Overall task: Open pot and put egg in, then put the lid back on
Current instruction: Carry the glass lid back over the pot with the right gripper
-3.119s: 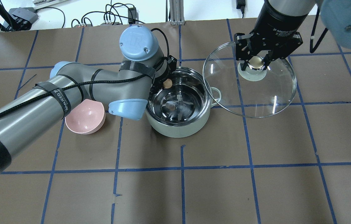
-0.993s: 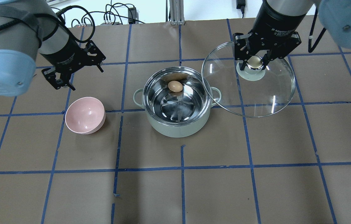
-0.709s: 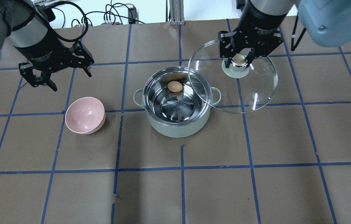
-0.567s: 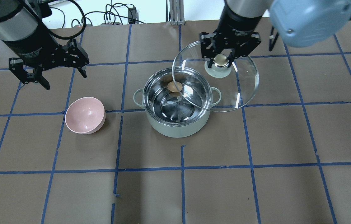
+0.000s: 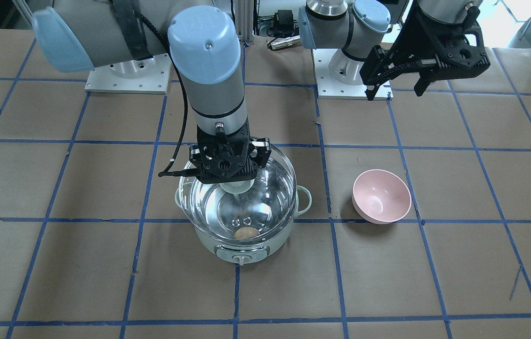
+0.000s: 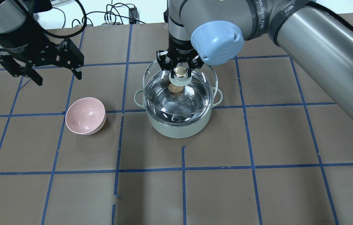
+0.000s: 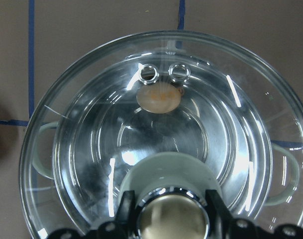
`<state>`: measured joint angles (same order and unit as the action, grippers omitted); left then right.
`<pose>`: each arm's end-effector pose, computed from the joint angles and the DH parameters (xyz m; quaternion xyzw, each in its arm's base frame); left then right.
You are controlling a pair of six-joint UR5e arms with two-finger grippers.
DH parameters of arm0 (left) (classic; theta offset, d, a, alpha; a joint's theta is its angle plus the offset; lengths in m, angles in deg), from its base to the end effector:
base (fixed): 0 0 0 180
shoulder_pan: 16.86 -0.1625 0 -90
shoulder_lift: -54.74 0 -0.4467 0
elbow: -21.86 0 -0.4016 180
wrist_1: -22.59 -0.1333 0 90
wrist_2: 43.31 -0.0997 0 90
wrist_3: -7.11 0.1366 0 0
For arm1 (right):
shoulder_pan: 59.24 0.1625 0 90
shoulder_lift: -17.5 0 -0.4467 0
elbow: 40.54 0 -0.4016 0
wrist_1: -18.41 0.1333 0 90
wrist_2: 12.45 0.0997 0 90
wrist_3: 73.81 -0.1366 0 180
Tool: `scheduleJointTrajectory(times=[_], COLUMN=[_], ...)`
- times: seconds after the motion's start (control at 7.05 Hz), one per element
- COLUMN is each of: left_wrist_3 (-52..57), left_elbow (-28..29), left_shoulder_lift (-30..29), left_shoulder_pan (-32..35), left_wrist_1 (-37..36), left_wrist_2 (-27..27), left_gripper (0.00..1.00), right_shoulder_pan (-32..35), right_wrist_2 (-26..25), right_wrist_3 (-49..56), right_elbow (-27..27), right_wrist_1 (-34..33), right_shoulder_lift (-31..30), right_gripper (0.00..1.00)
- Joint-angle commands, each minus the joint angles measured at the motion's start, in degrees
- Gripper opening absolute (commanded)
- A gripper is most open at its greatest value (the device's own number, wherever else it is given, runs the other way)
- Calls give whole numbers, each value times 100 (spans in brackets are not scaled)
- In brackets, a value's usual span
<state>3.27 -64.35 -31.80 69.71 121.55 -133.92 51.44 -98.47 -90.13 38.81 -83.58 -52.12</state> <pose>-0.1037 -0.4741 0.5196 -0.0633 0.9979 0.0149 0.0054 0.3654 -0.5637 0.3811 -0.0387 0.9985 -0.0077 0.0392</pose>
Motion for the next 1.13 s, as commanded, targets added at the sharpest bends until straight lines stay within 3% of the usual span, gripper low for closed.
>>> scheduleJointTrajectory(times=[0.0,0.99], left_wrist_3=[93,111], left_elbow=[7,-19], left_shoulder_lift=[-30,-30], left_shoulder_pan=[0,-26], left_wrist_1=[-9,0], left_wrist_2=[8,70], left_gripper=[99,100], right_shoulder_pan=[111,208], right_wrist_2=[-117,-126], right_wrist_3=[-56,-38], right_elbow=[230,475], right_wrist_1=[-294,-786], right_shoulder_lift=[35,168], right_gripper=[6,7])
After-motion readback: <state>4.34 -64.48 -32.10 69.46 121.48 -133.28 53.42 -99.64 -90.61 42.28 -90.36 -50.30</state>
